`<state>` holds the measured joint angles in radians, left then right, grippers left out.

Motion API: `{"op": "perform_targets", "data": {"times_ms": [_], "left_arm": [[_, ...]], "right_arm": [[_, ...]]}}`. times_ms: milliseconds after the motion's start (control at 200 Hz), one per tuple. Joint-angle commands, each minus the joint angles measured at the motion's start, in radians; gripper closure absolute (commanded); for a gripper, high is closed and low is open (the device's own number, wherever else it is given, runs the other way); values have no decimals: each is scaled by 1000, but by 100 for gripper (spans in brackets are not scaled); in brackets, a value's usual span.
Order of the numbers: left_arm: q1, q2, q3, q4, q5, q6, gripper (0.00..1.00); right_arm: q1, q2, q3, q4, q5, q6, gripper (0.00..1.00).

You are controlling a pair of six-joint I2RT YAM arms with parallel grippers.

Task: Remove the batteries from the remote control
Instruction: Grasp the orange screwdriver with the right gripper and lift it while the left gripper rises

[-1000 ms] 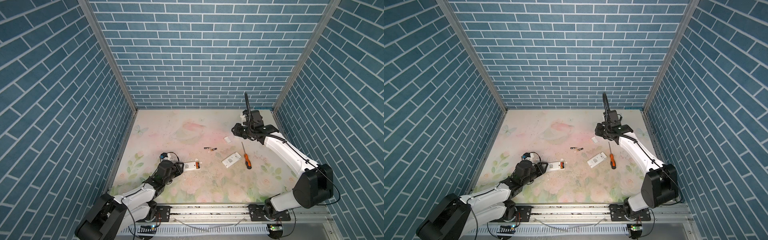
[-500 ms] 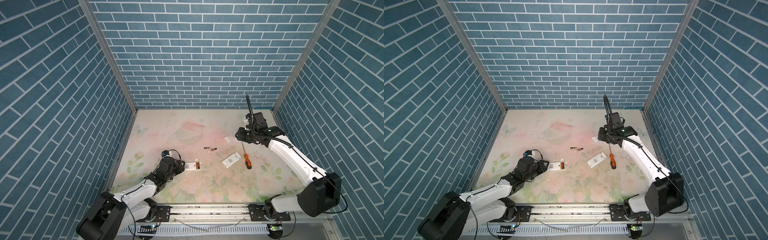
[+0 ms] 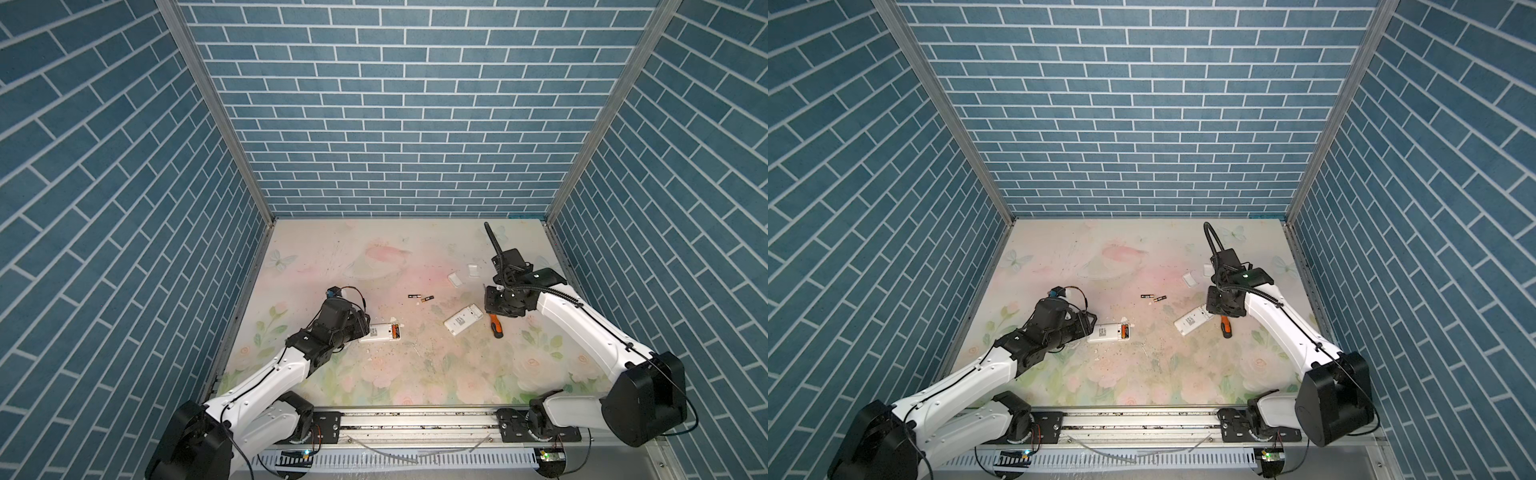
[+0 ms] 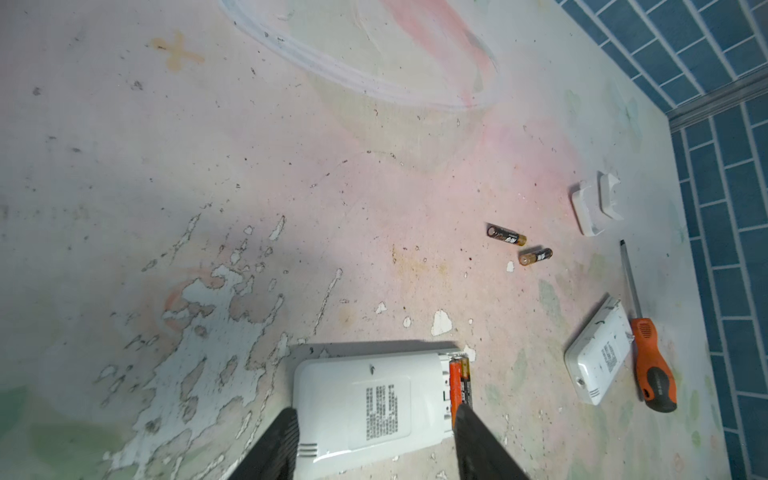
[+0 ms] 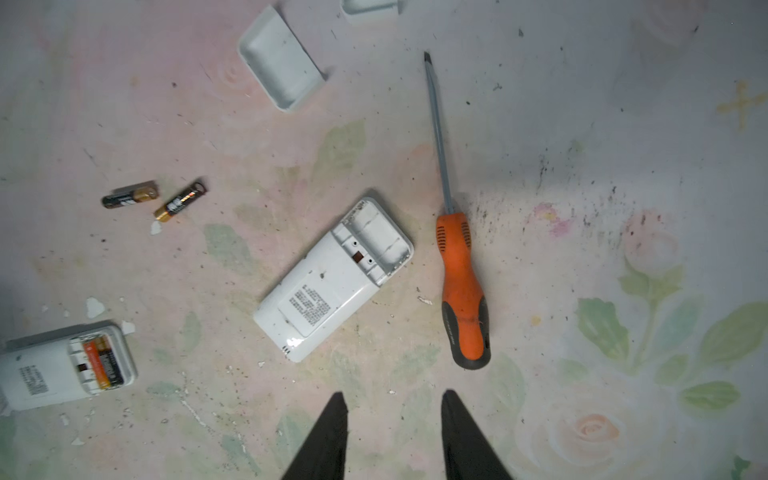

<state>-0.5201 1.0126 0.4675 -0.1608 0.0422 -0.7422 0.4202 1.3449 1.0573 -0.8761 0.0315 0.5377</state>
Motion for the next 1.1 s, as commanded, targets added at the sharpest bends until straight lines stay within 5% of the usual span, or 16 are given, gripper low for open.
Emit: {"op": "perform_targets", "data": {"times_ms": [0, 895, 1095], "left_arm": [[3, 9, 47, -82, -2, 65, 39], [42, 21, 137, -117, 30, 108, 39], [48, 45, 162, -112, 52, 111, 39]], "right_arm": [[-3, 20, -35, -33, 59, 11, 59], [-101, 289, -157, 153, 7, -14, 53], [-106, 305, -161, 176, 14, -24, 77]]}}
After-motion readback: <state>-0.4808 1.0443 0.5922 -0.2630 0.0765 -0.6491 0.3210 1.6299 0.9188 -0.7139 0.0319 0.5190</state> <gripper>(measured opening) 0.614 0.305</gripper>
